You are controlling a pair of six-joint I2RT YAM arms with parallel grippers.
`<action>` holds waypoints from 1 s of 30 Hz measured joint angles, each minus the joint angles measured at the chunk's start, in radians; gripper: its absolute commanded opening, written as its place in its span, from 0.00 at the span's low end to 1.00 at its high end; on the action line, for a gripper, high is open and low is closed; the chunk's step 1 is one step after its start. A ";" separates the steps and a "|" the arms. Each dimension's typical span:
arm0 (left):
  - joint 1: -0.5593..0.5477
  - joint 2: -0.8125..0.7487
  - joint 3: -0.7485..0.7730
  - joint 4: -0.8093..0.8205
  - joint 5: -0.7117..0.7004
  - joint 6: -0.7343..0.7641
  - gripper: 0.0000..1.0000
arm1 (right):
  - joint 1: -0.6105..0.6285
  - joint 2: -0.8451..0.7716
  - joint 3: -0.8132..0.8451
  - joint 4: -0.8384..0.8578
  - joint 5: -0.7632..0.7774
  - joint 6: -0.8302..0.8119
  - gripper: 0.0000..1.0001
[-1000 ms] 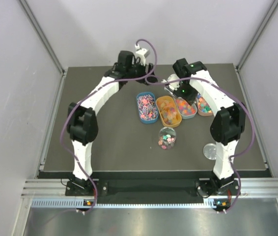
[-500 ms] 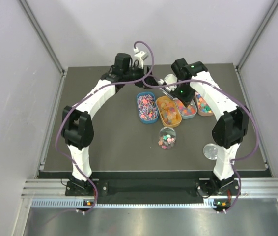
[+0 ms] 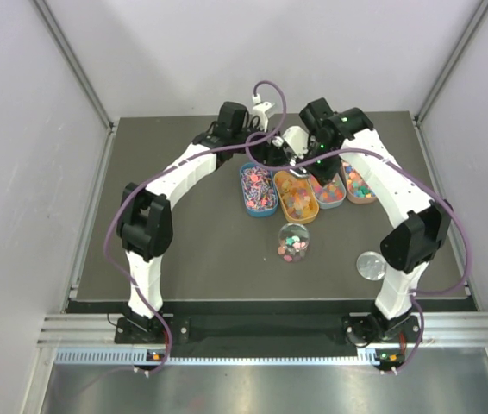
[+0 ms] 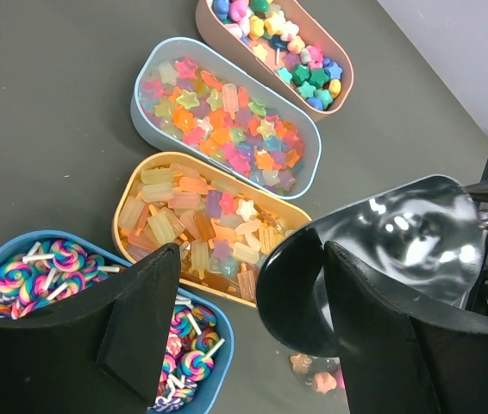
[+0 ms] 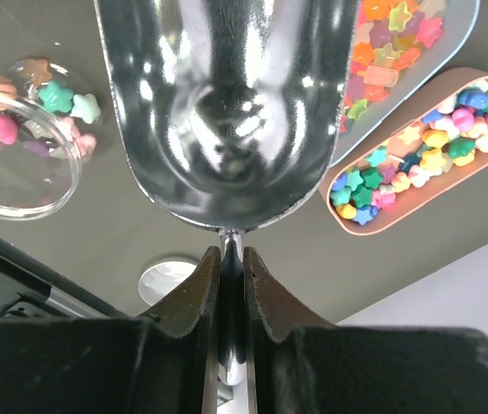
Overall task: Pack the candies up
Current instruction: Adjust the spatula, then scoop the fake candies from the storage box.
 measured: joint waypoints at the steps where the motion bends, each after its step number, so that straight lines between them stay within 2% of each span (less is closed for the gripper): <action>1: -0.001 0.002 0.000 0.001 -0.001 0.000 0.71 | 0.000 -0.010 0.000 -0.001 -0.003 0.000 0.00; 13: -0.021 0.004 0.009 0.016 -0.004 0.010 0.73 | 0.001 -0.099 0.103 -0.032 -0.013 0.013 0.00; 18: -0.023 0.004 0.020 0.012 -0.032 0.017 0.80 | 0.000 -0.109 0.107 -0.034 -0.014 0.014 0.00; 19: -0.023 0.004 0.031 0.002 -0.052 0.024 0.84 | -0.001 -0.113 0.094 -0.029 -0.019 0.014 0.00; 23: -0.020 0.004 0.110 -0.050 -0.171 0.074 0.86 | -0.009 -0.125 0.006 -0.016 -0.058 0.014 0.00; 30: 0.036 0.002 0.175 -0.041 -0.288 0.105 0.86 | -0.024 -0.075 -0.090 -0.013 -0.121 0.049 0.00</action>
